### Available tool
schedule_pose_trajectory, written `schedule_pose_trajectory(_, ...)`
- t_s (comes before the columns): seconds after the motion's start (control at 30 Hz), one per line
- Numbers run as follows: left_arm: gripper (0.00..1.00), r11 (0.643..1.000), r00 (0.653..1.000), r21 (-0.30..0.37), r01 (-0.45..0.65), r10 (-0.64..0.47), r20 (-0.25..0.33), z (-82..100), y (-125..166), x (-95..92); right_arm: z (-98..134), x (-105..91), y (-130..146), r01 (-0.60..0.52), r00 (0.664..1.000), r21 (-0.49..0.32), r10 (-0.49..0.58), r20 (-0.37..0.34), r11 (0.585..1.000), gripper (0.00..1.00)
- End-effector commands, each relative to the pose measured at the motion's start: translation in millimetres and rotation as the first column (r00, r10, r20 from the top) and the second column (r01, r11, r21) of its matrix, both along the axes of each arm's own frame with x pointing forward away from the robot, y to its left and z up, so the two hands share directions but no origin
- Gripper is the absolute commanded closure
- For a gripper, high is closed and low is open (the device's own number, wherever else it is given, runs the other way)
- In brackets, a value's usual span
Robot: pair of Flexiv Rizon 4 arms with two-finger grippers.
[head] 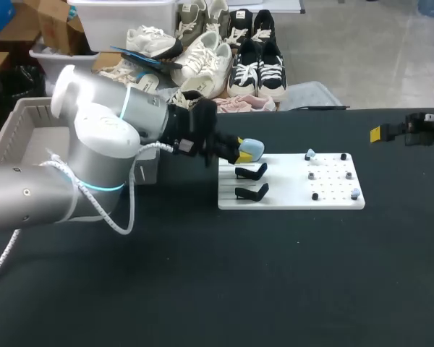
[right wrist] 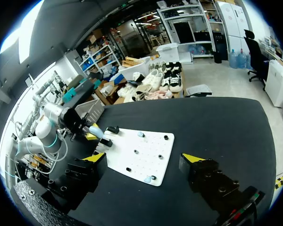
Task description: Pick up each earbud case from the left stands, insert the matching earbuds, close the lid, and place the case in the box.
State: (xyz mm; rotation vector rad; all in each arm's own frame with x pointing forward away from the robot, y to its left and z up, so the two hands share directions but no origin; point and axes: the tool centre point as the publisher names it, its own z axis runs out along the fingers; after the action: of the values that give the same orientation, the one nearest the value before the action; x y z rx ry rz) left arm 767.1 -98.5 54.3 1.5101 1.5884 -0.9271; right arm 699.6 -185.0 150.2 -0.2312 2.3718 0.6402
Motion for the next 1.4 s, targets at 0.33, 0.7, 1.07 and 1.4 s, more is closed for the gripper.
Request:
schedule_pose_trajectory(0.33, 1.0, 1.0, 1.0, 0.008, 0.021, -0.021, 0.013, 25.0, -17, -17.3, 0, 3.8, 4, -0.022, 1.0, -0.011, 0.022, -0.003, 1.0, 0.0)
schedule_pose_trajectory(0.7, 1.0, 0.998, 0.998, -0.007, -0.063, 0.063, 0.005, 43.5, -36, -20.7, -1, 14.8, 49, -0.12, 0.993, -0.072, 0.119, -0.026, 0.99, 0.0)
schedule_pose_trajectory(1.07, 1.0, 0.993, 0.993, -0.001, -0.122, 0.122, 0.0, 50.6, -62, -11.8, -14, 29.0, 83, -0.213, 0.976, -0.09, 0.208, -0.066, 0.973, 0.0)
schedule_pose_trajectory(1.4, 1.0, 0.993, 0.993, -0.009, -0.118, 0.118, 0.022, 61.1, -85, -12.9, -25, 38.1, 95, -0.257, 0.965, -0.087, 0.25, -0.085, 0.963, 0.0)
